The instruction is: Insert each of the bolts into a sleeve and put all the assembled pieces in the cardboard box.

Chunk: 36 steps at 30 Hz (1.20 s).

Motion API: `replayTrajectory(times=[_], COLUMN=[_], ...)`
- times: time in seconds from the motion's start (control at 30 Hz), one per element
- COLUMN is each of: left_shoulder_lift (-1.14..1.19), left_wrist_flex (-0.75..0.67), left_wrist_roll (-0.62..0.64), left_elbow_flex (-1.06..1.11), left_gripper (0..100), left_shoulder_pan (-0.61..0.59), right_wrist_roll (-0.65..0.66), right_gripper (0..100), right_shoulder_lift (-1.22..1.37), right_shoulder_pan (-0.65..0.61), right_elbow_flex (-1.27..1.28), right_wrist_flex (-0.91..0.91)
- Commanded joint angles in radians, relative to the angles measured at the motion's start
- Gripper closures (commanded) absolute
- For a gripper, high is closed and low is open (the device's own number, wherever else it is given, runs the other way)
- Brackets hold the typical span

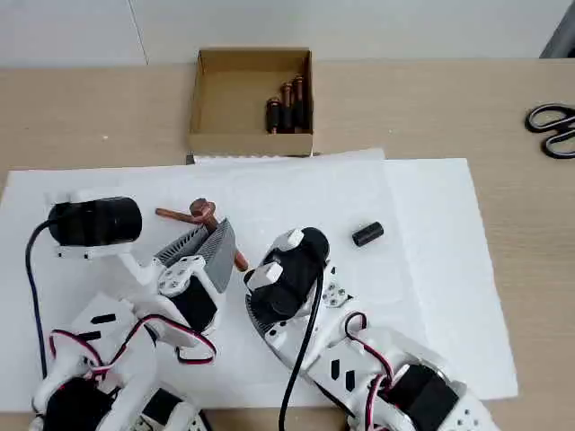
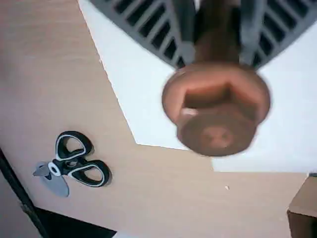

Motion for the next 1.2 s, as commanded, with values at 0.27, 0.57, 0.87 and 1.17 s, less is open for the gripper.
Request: replayTrajectory(times=[0.27, 0.57, 0.87, 1.17], left_shoulder_lift=[-0.008, -0.006, -0.006, -0.009], left_wrist_flex=[0.008, 0.044, 0.069, 0.236], left_wrist_roll=[0.008, 0.005, 0.002, -0.123], left_elbow_flex=[-0.007, -0.005, 0.031, 0.07], left_gripper=[99, 99, 99, 99], left_shoulder_pan=[0.054, 0.084, 0.109, 0.212], right_wrist_roll=[0.011, 0.012, 0.012, 0.014], right_gripper=[99.5, 99.5, 99.5, 99.5], right_shoulder_lift=[0.001, 0.008, 0.007, 0.008], right_shoulder_pan=[-0.001, 0.001, 0.001, 0.002], right_elbow_flex=[-0.009, -0.009, -0.014, -0.064], right_wrist_flex=[-0.03, -0.076, -0.081, -0.081])
